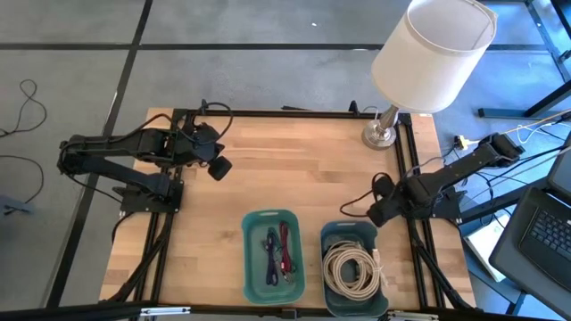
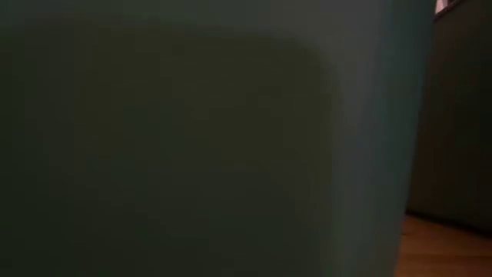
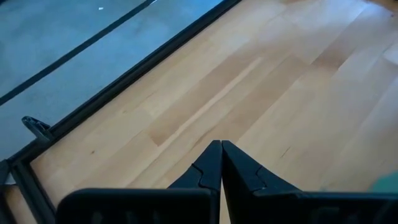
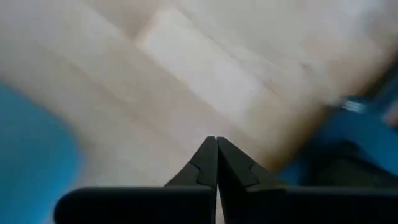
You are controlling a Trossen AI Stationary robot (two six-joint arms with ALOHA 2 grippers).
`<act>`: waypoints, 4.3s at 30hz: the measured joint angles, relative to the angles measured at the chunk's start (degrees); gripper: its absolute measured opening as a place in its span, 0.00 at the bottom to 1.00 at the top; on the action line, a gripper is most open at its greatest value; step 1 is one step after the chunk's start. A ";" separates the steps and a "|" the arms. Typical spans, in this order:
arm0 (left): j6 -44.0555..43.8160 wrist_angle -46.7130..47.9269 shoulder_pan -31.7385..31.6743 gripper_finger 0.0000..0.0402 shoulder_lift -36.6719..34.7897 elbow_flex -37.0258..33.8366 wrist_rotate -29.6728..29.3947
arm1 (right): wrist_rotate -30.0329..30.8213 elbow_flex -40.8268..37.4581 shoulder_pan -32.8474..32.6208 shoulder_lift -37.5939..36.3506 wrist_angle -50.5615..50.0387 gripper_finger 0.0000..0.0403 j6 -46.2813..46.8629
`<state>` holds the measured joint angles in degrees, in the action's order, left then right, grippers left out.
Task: Pick and place USB-C Cables
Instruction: Return to Home Position
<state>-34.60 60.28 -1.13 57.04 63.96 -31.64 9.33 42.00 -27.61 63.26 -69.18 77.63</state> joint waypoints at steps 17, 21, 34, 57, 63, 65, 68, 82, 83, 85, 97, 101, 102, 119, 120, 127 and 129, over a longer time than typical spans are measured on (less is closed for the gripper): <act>22.84 -35.91 -0.04 0.00 -4.78 0.00 12.37 | 24.76 29.84 5.71 -2.14 27.96 0.00 -52.75; 31.81 -46.08 -0.97 0.01 -6.18 0.00 21.53 | 14.58 34.08 8.31 -2.14 46.85 0.00 -72.75; 22.90 -57.73 -8.57 0.00 -15.79 -13.94 53.26 | -12.16 31.51 19.55 7.07 51.41 0.00 -73.69; 11.15 -73.62 -8.57 0.01 -42.42 -59.95 49.48 | -3.57 -1.74 21.11 9.03 70.52 0.03 -61.34; 1.55 -65.75 -8.57 0.01 -42.42 -59.95 49.05 | -3.67 -2.95 21.06 9.03 71.11 0.07 -60.06; 0.06 -62.92 -8.50 0.00 -42.42 -59.95 48.10 | -4.64 -2.95 21.01 8.99 71.48 0.07 -63.71; 4.60 -61.73 -8.27 0.00 -42.42 -59.95 46.99 | -7.79 -2.95 20.03 8.45 67.34 0.04 -67.61; 25.29 -61.10 -8.24 0.01 -42.58 -59.95 48.00 | -4.00 -24.38 8.13 -17.85 80.86 0.01 -59.81; 25.33 -60.65 -8.24 0.01 -42.56 -59.95 48.02 | -3.99 -26.33 7.56 -19.34 83.76 0.01 -59.81; 25.36 -59.55 -8.24 0.01 -42.53 -59.95 48.04 | -3.90 -29.61 6.42 -21.12 87.47 0.02 -59.59; 42.86 -52.76 -8.25 0.00 -42.54 -59.95 52.25 | 4.05 -41.60 4.90 -21.92 101.86 0.01 -62.98; 47.00 -52.14 -9.18 0.01 -42.47 -59.93 52.39 | 4.23 -41.66 4.98 -21.53 99.89 0.01 -66.82; 47.56 -52.14 -9.39 0.01 -42.49 -59.93 52.54 | 4.23 -41.66 4.98 -21.39 99.00 0.01 -68.48; 39.35 -51.99 -10.29 0.00 -41.72 -59.91 52.17 | 3.73 -41.70 4.98 -21.35 96.84 0.08 -54.06; 39.37 -51.99 -10.29 0.00 -41.72 -59.91 52.17 | 3.70 -41.70 4.98 -21.35 96.92 0.08 -54.57; 39.35 -52.10 -10.29 0.01 -42.67 -59.91 52.23 | 3.11 -41.70 6.41 -24.73 91.49 0.08 -57.23; 39.36 -52.11 -10.27 0.01 -43.88 -59.91 52.24 | 3.06 -41.70 6.89 -25.94 89.78 0.08 -57.16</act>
<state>4.76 8.18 -11.40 13.16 4.05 20.60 12.39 0.30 -20.72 37.32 20.60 20.47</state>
